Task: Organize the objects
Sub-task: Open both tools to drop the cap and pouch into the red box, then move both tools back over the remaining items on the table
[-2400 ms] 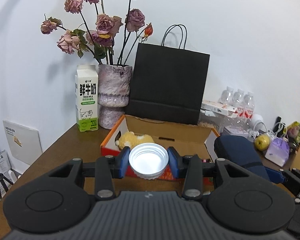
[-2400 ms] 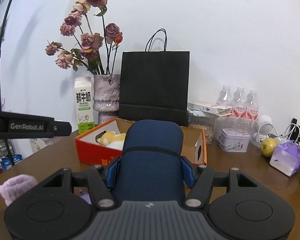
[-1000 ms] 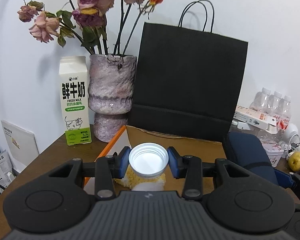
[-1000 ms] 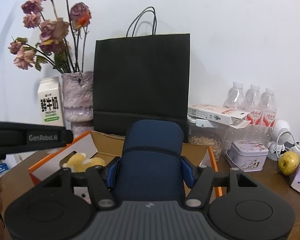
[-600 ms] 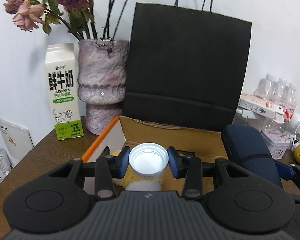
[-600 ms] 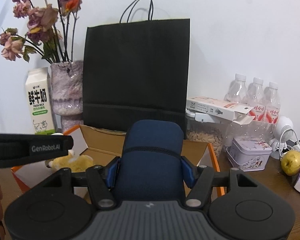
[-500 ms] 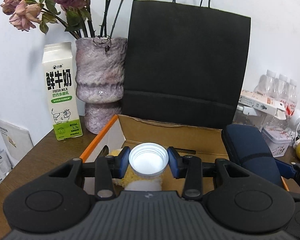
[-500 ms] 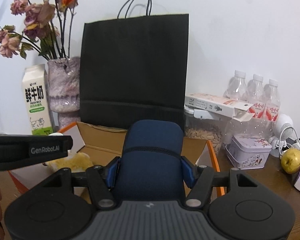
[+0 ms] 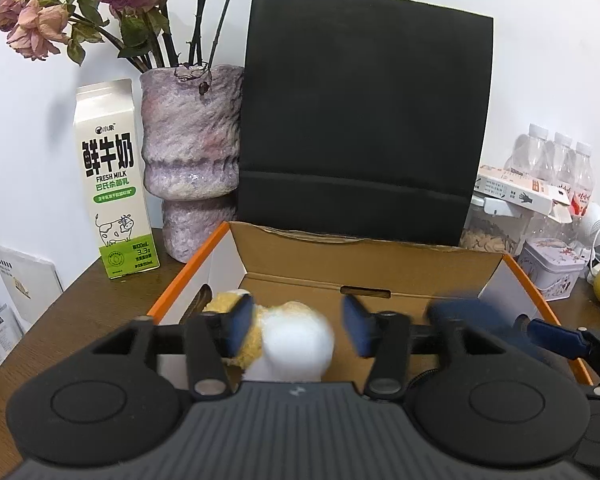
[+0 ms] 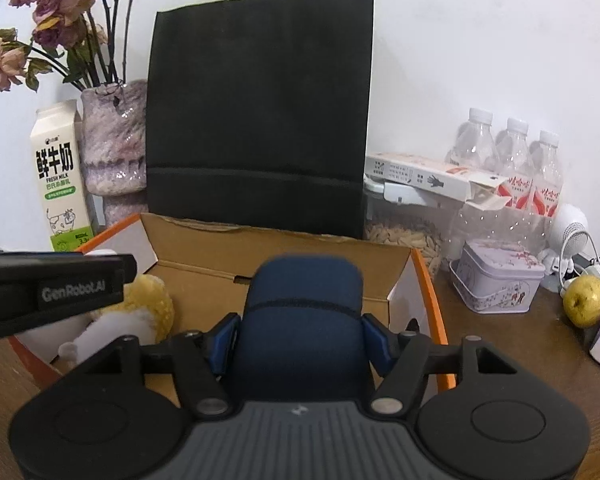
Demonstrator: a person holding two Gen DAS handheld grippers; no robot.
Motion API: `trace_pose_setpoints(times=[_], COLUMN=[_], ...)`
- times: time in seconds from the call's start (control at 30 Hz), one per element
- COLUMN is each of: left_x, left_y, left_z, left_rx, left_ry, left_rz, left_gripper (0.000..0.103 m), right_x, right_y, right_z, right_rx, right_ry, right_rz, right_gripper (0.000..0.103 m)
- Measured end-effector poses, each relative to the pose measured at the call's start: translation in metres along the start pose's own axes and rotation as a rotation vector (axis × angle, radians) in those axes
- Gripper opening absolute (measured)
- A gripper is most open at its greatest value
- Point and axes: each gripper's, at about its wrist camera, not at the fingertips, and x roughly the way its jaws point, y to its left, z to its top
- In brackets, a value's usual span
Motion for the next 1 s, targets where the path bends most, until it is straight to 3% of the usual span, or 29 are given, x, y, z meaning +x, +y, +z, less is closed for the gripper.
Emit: trace_pose_setpoints(times=[0.03, 0.07, 0.1, 0.37, 1.0], left_x=[-0.001, -0.003, -0.005, -0.004, -0.031], left_y=[0.001, 0.001, 0.002, 0.007, 0.014], left_z=[0.001, 0.001, 0.002, 0.004, 0.006], left_rx=[-0.006, -0.013, -0.019, -0.047, -0.11], left_ry=[-0.009, -0.019, -0.034, -0.031, -0.045], left_rz=[0.009, 0.019, 0.033, 0.069, 0.026], left_gripper=[0.083, 0.101, 0.103, 0.103, 0.103], right_x=[-0.001, -0.002, -0.003, -0.005, -0.025], right_y=[0.0, 0.0, 0.0, 0.0, -0.004], right_z=[0.0, 0.001, 0.001, 0.002, 0.005], right_rx=[-0.001, -0.001, 0.001, 0.002, 0.003], right_ry=[-0.005, -0.009, -0.016, -0.024, -0.059], right_rz=[-0.004, -0.012, -0.019, -0.031, -0.036], right_gripper=[0.07, 0.086, 0.101, 0.103, 0.103])
